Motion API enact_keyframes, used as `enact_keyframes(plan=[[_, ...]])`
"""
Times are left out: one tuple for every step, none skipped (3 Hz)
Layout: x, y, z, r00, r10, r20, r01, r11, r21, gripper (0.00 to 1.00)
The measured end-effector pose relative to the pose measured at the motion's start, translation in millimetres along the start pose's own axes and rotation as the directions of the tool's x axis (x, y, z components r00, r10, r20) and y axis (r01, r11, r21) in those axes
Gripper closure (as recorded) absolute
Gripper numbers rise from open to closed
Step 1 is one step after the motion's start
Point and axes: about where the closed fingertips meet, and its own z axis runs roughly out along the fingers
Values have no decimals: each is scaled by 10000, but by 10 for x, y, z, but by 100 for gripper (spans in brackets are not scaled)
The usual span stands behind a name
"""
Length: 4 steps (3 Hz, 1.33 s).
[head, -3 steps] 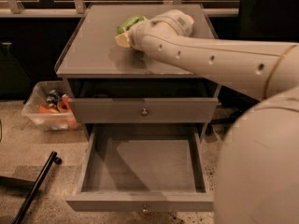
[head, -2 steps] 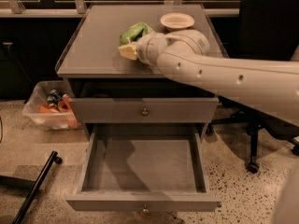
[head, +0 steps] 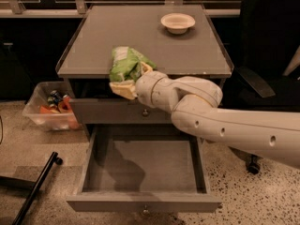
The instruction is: Place green rice chip bag into middle drawer
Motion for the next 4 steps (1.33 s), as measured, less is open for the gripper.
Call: enact_keyframes(plan=[[-66, 216, -32, 9989, 49, 477, -19, 9981, -618, 100], [-66, 216, -32, 9989, 49, 477, -19, 9981, -619, 100], [-7, 368, 27, 9993, -2, 371, 45, 9933, -1152, 100], [173, 729, -107, 9998, -109, 189, 153, 9679, -2508, 100]])
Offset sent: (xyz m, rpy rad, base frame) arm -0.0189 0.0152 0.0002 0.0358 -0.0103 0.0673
